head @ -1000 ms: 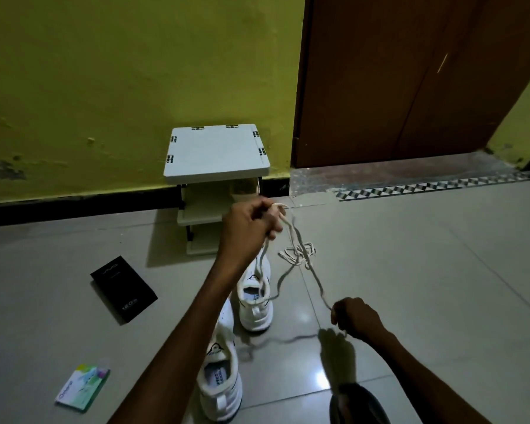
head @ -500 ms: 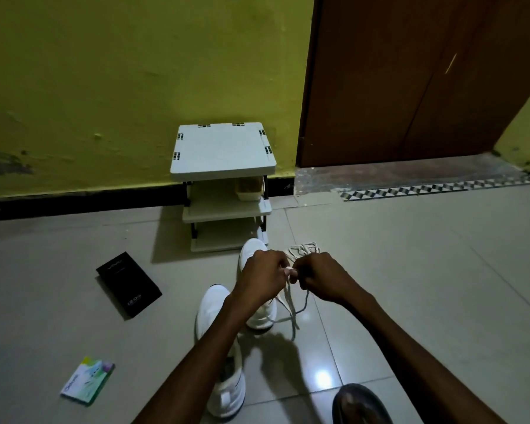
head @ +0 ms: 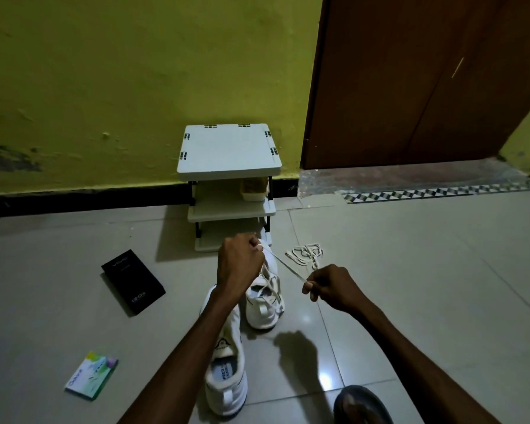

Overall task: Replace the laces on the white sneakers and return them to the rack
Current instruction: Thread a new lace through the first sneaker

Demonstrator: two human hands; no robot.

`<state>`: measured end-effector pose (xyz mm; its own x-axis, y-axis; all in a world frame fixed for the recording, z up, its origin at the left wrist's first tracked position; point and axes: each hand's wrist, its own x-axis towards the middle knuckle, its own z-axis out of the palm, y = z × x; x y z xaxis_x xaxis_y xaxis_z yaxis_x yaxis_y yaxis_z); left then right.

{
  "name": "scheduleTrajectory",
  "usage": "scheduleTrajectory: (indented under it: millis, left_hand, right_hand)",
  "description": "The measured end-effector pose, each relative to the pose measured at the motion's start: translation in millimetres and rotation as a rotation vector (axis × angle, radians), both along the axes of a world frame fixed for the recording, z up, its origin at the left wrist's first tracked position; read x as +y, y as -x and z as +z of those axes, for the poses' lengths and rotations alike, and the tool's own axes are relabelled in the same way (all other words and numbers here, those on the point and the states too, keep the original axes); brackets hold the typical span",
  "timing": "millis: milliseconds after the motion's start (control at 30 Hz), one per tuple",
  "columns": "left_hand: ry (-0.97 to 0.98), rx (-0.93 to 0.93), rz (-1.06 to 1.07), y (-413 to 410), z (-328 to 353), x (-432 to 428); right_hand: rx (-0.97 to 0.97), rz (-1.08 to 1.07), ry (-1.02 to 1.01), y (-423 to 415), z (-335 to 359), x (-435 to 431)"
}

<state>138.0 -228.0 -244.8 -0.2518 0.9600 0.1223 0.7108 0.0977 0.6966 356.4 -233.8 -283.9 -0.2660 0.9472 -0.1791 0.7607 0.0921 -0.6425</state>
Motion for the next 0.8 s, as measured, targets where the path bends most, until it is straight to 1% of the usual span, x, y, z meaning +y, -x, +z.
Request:
scheduleTrajectory:
  millis: [67,100,200,267,333,400,433,500,567,667,733,800]
  left_hand:
    - [0.022,-0.027,-0.020,1.4,-3.0,0.1]
    - [0.044,-0.041,-0.046,1.0,-4.3,-0.4]
    - [0.124,-0.077,-0.142,-1.8,-6.2,-5.3]
    - [0.149,-0.140,-0.183,-6.6,-5.1,-9.3]
    - [0.139,-0.214,-0.209,-11.6,-1.8,-11.3]
    - [0.109,-0.250,-0.234,-14.6,3.4,-12.6]
    - [0.089,-0.249,-0.242,-15.5,5.7,-13.3]
    - [0.049,-0.245,-0.239,-16.1,11.5,-15.0]
    - [0.035,-0.274,-0.219,-16.1,14.6,-15.4]
    - [0.075,-0.339,-0.241,-15.9,18.7,-15.3]
    - [0.093,-0.333,-0.288,-16.5,22.6,-16.8]
    - [0.093,-0.318,-0.326,-19.1,27.7,-21.2]
  right_hand:
    - [0.049,-0.042,-0.016,3.3,2.5,-1.2]
    - [0.120,-0.082,-0.025,5.4,6.6,-2.1]
    - [0.470,-0.204,-0.016,13.0,24.2,-3.4]
    - [0.655,-0.244,0.028,17.0,40.0,-2.5]
    - [0.759,-0.205,0.100,18.9,53.1,-0.2]
    - [0.805,-0.119,0.189,20.1,61.6,2.1]
    - [0.802,-0.082,0.222,20.6,64.0,2.6]
    - [0.726,-0.062,0.227,23.3,66.2,2.3]
    - [0.592,-0.092,0.137,27.2,65.7,-0.4]
    - [0.399,-0.177,-0.062,30.7,58.0,-2.2]
    - [0.321,-0.218,-0.166,31.2,54.6,-0.2]
    - [0.276,-0.189,-0.216,31.9,55.3,0.6]
